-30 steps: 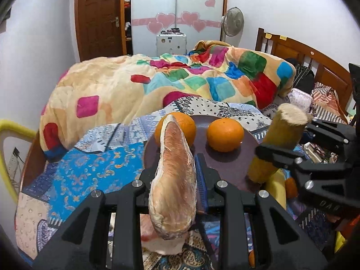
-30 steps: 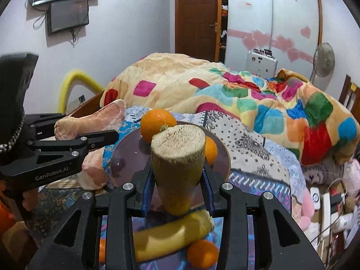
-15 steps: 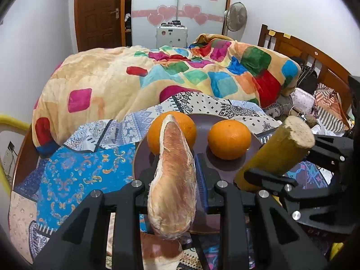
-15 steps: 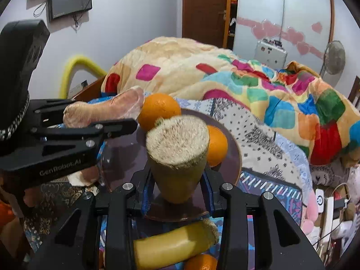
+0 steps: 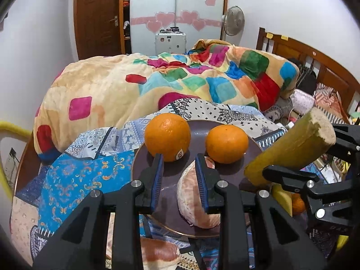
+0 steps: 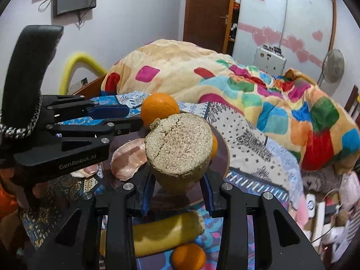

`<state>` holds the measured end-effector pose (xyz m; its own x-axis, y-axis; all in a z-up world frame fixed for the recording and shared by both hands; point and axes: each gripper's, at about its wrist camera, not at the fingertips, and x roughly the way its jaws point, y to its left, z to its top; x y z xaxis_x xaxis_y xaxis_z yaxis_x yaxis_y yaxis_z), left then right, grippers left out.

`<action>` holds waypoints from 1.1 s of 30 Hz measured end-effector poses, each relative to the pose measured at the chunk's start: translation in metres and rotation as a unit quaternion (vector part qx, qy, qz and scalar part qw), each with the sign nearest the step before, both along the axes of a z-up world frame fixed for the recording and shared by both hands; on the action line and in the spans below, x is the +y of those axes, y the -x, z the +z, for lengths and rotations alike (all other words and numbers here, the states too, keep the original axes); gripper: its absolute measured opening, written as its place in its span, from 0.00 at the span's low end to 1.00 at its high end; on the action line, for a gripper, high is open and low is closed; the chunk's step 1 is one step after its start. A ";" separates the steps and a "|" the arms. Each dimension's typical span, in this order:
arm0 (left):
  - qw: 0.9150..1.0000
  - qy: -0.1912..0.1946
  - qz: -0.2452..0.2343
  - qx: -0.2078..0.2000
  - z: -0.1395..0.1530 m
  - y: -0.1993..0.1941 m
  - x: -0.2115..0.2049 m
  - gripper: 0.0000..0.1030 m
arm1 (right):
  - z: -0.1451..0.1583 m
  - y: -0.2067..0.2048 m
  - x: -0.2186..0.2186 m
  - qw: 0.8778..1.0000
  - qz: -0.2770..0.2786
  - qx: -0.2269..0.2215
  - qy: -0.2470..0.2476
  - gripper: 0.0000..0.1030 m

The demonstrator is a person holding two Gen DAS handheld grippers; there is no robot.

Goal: Organize fruits
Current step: 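Lower the pomelo segment onto the plate and open the left gripper while the right carries the bamboo shoot, then lower the bamboo shoot onto the purple plate and open the right gripper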

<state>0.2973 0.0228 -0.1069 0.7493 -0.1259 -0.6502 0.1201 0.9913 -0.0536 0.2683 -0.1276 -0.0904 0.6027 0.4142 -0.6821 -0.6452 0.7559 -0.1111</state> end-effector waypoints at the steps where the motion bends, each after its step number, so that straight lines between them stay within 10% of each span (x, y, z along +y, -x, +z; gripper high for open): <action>1: 1.000 0.003 0.002 -0.001 0.001 0.001 0.002 0.27 | 0.000 0.000 0.003 1.000 0.005 -0.003 0.012 0.33; 9: 1.000 0.006 0.015 -0.009 0.005 0.013 0.024 0.28 | -0.019 -0.004 0.026 0.996 0.030 0.009 0.080 0.33; 33: 1.000 -0.005 0.027 -0.001 -0.005 0.032 0.043 0.31 | -0.013 -0.023 0.034 0.997 0.016 0.067 0.037 0.38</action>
<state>0.2652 0.0660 -0.1123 0.7564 -0.0794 -0.6493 0.0667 0.9968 -0.0442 0.2908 -0.0934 -0.1037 0.4903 0.3772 -0.7857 -0.6825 0.7268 -0.0770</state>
